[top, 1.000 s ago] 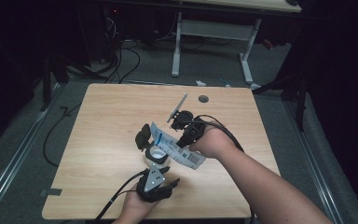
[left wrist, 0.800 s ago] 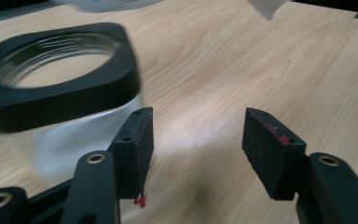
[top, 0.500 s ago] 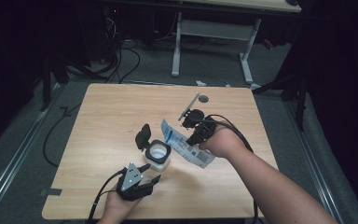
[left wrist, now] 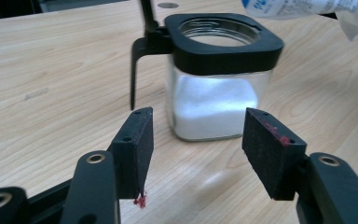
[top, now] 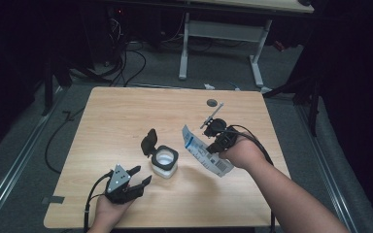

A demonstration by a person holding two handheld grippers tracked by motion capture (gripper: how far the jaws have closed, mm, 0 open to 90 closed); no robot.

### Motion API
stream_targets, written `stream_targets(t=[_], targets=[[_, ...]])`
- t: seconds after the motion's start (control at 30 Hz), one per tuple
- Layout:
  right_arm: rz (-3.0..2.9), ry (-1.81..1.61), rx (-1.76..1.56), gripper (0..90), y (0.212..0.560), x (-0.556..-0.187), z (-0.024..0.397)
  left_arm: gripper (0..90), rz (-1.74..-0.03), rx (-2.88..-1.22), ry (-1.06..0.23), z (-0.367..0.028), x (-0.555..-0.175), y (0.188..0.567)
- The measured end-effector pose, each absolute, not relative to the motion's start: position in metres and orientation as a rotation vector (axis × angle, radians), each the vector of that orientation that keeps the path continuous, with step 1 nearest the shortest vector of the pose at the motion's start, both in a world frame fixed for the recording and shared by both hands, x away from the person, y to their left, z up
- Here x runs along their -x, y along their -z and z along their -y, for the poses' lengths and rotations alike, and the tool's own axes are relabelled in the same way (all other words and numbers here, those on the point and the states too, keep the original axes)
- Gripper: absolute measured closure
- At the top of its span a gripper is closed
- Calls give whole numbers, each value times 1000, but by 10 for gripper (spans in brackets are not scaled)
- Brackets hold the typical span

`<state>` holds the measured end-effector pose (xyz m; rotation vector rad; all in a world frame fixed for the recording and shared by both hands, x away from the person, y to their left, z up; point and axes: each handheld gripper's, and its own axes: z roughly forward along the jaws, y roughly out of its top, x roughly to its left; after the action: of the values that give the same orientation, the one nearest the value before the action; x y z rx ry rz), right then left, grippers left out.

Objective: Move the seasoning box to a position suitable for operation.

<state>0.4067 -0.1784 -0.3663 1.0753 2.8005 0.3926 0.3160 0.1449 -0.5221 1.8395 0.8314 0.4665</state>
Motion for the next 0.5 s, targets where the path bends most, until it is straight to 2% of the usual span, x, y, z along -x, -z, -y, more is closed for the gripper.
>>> stream_targets(t=[0.5], targets=[[-2753, -418, -1205, 900, 400, -400, 220, 448, -867, -1828, -503, -157, -321, 523]])
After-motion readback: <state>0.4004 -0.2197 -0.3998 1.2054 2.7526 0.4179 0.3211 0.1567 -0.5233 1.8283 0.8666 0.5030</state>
